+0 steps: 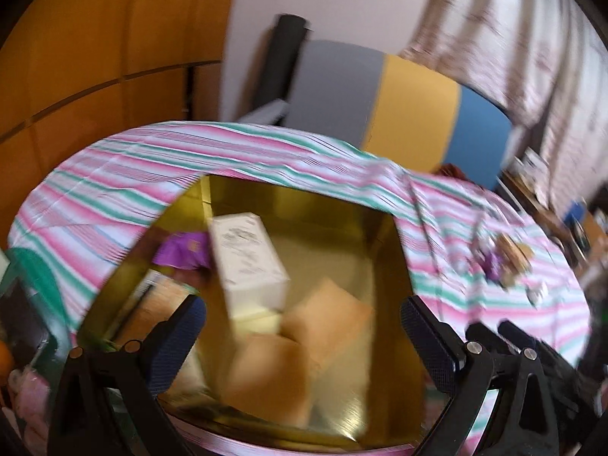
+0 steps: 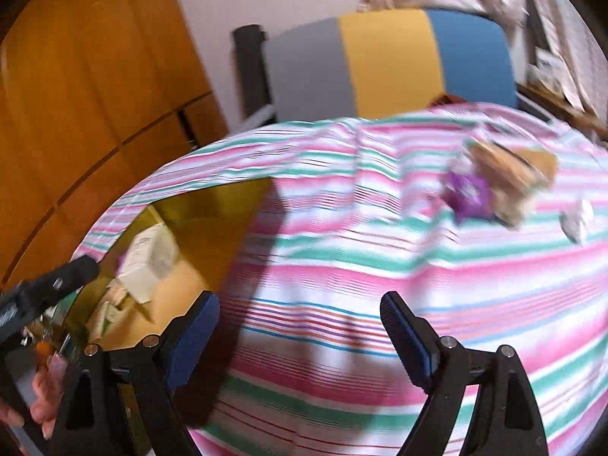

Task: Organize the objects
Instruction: 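Move the right tool back to the table and grasp the cream mesh-wrapped bundle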

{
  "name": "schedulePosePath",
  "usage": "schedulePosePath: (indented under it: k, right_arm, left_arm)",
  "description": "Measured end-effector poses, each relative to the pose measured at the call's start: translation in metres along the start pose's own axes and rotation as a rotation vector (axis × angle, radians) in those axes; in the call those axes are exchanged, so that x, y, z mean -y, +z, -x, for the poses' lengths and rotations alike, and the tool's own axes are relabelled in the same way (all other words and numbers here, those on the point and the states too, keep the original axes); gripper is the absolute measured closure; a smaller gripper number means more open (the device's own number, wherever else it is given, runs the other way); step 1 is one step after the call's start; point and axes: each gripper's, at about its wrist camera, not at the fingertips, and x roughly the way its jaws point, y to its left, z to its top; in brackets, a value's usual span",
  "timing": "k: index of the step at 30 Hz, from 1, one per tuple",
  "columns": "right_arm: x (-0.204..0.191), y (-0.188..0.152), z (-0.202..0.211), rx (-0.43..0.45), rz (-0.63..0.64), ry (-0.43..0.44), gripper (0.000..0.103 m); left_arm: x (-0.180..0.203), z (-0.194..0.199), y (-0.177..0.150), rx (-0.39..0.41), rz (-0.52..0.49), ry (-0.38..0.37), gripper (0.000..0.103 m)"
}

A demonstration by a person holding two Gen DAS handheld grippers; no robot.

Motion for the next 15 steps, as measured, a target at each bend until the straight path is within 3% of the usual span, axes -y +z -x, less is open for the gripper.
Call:
schedulePosePath:
  k: [4,7,15]
  right_arm:
    - [0.036,-0.01,0.005,-0.008,-0.048,-0.022,0.017]
    - [0.059,-0.016,0.008,-0.013,-0.04,-0.086,0.024]
    - [0.135,-0.005,0.013,-0.011,-0.129,-0.222,0.025]
  left_arm:
    - [0.032,-0.003,-0.013,-0.072,-0.099,-0.069,0.0]
    - [0.055,0.0,-0.023,-0.09,-0.156,-0.114,0.0]
    - [0.098,0.0,-0.037,-0.118,-0.249,-0.182,0.0]
